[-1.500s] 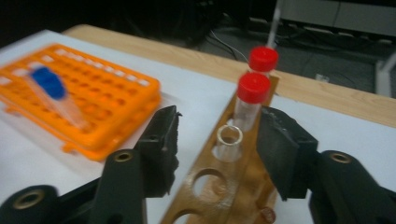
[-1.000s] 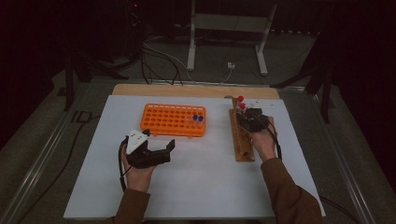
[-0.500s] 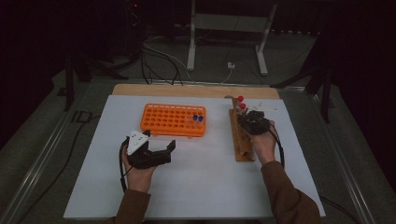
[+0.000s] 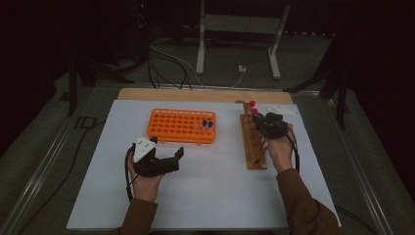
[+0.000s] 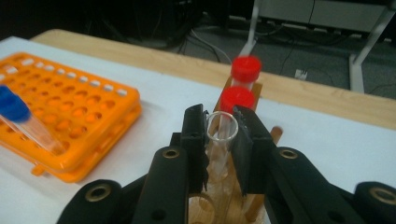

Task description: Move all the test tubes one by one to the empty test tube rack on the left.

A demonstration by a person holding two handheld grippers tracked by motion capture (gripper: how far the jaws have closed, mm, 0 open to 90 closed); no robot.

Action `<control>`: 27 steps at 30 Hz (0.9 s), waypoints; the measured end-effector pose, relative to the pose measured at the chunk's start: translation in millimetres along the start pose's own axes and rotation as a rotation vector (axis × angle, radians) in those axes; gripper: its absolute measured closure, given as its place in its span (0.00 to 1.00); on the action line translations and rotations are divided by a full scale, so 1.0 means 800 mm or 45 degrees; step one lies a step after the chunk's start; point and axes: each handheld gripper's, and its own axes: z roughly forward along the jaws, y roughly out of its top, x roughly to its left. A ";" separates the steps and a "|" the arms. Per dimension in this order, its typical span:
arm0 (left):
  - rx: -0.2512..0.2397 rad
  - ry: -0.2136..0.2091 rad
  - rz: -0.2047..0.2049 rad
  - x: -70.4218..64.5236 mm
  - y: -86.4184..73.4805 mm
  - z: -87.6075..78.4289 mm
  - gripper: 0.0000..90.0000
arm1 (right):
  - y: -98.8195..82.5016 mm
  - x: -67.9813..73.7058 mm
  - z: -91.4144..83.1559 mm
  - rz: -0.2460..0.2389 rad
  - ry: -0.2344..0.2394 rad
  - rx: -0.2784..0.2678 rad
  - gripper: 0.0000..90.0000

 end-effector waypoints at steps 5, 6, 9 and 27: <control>0.015 -0.001 -0.001 0.000 -0.002 0.004 0.01 | 0.013 -0.004 -0.018 -0.005 0.010 -0.047 0.85; 0.018 -0.001 0.002 0.000 -0.003 0.005 0.01 | 0.016 -0.004 -0.022 -0.004 0.012 -0.056 0.85; 0.021 -0.006 0.005 -0.001 -0.003 0.006 0.01 | 0.022 -0.003 -0.031 -0.013 0.025 -0.083 0.85; 0.023 -0.013 0.020 -0.005 -0.007 0.008 0.01 | 0.004 0.034 -0.056 -0.105 0.197 -0.105 0.85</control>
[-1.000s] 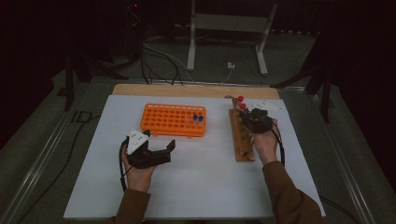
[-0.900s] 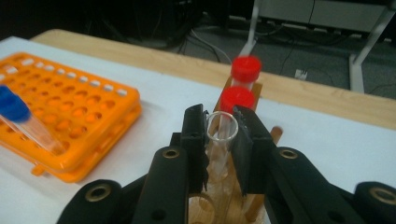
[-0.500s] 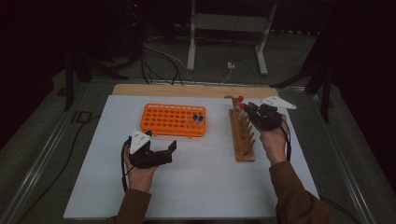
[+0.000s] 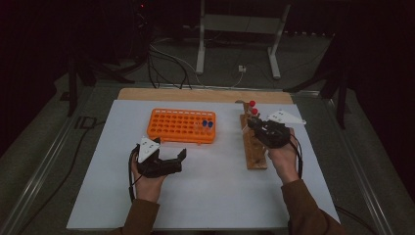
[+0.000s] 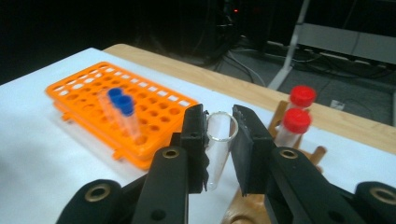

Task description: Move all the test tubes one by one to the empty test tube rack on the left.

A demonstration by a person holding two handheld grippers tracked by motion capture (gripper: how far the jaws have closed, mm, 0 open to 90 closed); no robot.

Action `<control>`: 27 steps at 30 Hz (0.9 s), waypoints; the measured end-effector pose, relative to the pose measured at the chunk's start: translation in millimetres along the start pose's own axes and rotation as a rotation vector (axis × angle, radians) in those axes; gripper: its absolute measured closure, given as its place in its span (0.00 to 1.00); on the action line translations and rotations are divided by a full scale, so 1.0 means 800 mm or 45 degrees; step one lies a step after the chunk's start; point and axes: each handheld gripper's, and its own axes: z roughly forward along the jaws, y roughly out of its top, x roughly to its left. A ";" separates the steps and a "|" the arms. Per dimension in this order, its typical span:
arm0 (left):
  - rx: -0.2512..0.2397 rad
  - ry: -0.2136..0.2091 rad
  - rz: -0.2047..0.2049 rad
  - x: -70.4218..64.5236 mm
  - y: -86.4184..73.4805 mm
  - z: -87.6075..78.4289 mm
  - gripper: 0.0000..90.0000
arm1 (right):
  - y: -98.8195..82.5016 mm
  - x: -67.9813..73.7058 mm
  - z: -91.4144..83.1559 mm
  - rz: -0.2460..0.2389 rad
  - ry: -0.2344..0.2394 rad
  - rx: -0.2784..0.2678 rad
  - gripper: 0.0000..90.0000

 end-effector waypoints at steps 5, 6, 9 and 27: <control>0.001 -0.004 0.021 -0.003 -0.002 0.003 0.01 | -0.012 0.013 -0.004 -0.010 0.044 -0.002 0.85; 0.002 -0.004 0.026 -0.003 -0.003 0.004 0.01 | -0.015 0.016 -0.005 -0.011 0.054 -0.003 0.85; 0.005 -0.008 0.042 -0.006 -0.004 0.006 0.01 | -0.022 0.021 -0.006 0.005 0.078 -0.010 0.85; 0.087 -0.130 0.139 -0.053 0.007 0.045 0.06 | -0.029 0.063 0.004 -0.024 0.255 0.075 0.85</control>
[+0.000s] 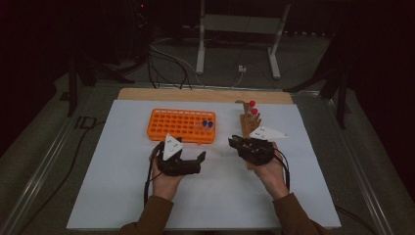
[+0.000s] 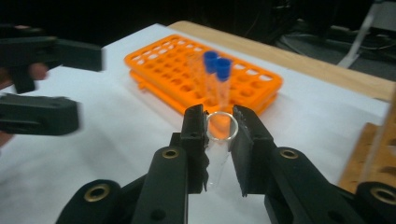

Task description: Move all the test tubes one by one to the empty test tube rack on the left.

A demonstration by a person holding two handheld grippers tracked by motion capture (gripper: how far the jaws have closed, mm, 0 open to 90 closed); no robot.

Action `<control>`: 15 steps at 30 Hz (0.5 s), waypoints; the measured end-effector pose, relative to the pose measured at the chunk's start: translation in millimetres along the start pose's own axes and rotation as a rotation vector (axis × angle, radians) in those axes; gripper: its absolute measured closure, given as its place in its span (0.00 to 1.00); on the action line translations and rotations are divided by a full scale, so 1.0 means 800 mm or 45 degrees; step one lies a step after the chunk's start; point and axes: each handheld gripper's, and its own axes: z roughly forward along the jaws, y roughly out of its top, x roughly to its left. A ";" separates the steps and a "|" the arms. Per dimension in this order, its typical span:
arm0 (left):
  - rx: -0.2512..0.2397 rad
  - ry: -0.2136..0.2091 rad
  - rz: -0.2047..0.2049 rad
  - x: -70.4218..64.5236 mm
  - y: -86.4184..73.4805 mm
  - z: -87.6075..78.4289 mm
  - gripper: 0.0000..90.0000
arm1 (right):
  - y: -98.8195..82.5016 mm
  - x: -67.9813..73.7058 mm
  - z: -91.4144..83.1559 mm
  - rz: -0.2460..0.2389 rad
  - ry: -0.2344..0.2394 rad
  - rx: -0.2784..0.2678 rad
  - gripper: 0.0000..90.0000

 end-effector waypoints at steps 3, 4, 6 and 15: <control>0.016 -0.027 0.029 -0.010 0.002 0.011 0.07 | 0.000 0.008 0.004 -0.013 0.022 0.018 0.85; 0.023 -0.033 0.037 -0.014 0.002 0.015 0.08 | 0.000 0.011 0.004 -0.017 0.027 0.020 0.85; 0.039 -0.050 0.061 -0.020 0.003 0.022 0.08 | 0.000 0.016 0.005 -0.023 0.043 0.020 0.85; 0.075 -0.115 0.202 -0.049 0.006 0.041 0.25 | 0.002 0.029 0.009 -0.030 0.089 0.028 0.84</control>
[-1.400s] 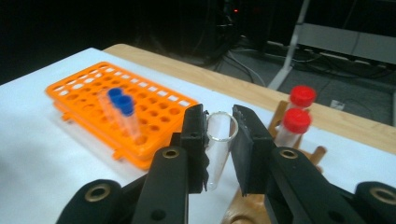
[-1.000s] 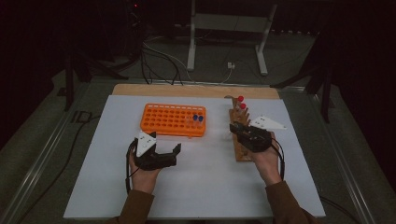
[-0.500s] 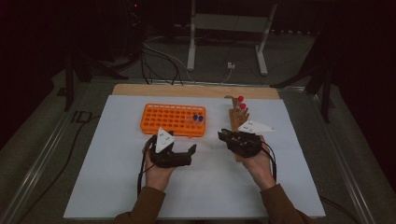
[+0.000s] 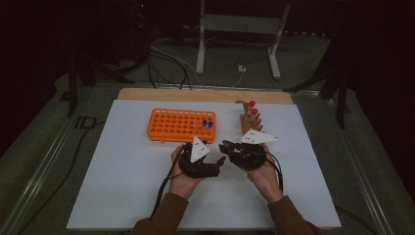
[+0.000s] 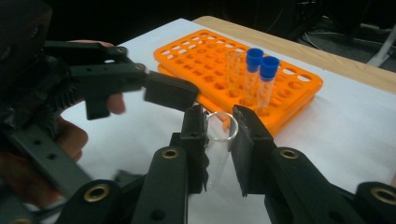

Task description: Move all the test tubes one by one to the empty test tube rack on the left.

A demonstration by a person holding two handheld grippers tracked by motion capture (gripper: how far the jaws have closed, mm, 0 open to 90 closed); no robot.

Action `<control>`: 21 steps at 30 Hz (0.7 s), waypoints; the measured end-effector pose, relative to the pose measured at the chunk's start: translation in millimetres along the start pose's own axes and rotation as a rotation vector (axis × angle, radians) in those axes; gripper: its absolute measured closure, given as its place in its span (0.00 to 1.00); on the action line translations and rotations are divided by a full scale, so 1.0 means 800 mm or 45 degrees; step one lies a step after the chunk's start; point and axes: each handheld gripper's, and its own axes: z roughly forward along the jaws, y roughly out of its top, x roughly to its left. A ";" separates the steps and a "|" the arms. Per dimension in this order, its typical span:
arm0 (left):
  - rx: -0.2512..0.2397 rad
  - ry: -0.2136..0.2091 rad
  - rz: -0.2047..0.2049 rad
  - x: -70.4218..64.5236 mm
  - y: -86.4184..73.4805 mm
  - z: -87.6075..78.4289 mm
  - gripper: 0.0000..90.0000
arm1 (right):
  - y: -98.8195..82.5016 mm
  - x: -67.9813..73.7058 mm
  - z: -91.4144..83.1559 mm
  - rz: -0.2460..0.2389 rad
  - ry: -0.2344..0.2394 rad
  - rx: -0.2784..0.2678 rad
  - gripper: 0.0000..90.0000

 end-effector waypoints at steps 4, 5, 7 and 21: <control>-0.012 -0.008 0.026 -0.003 0.000 0.005 0.55 | 0.000 0.002 0.002 -0.002 0.012 0.006 0.84; -0.009 -0.016 0.029 -0.003 0.000 0.006 0.62 | 0.000 0.003 0.002 -0.003 0.013 0.005 0.85; 0.004 -0.028 0.041 -0.004 -0.001 0.008 0.69 | 0.000 0.003 0.002 -0.002 0.015 0.005 0.85; 0.015 -0.062 0.061 -0.003 -0.003 0.011 0.85 | 0.000 -0.002 0.000 0.042 0.062 -0.035 0.71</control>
